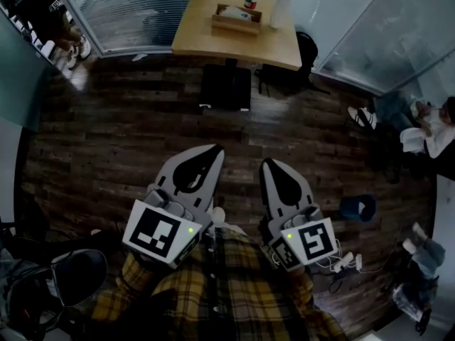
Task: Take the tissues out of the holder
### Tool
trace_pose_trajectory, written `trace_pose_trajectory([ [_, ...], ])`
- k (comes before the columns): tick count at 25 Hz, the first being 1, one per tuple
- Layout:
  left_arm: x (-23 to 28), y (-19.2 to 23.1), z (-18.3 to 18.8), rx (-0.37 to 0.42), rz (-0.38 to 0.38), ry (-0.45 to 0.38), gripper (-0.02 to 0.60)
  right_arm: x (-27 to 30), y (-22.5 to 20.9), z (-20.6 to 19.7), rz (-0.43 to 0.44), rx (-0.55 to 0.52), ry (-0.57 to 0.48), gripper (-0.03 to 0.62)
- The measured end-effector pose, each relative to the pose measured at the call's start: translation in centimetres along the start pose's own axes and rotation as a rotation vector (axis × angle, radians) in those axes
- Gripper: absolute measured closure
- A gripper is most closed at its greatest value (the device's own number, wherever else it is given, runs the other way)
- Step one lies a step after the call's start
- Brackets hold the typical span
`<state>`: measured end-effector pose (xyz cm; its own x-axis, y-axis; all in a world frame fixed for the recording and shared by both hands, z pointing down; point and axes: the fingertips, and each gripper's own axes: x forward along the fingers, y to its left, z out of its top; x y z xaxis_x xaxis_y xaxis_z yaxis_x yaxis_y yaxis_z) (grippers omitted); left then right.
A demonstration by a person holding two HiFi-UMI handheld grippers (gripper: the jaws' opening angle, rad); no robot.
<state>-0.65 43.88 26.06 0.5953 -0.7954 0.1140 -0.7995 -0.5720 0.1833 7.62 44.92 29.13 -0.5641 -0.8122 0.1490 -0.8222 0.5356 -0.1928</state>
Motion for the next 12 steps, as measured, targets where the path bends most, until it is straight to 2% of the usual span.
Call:
trace_pose_trajectory([
  [7, 2.5, 3.4, 0.7, 0.003, -0.001, 0.000, 0.575, 3.9, -1.0, 0.8, 0.003, -0.008, -0.003, 0.582],
  [12, 6.2, 7.7, 2.2, -0.005, -0.012, -0.005, 0.575, 9.6, -2.8, 1.9, 0.006, -0.005, 0.003, 0.582],
])
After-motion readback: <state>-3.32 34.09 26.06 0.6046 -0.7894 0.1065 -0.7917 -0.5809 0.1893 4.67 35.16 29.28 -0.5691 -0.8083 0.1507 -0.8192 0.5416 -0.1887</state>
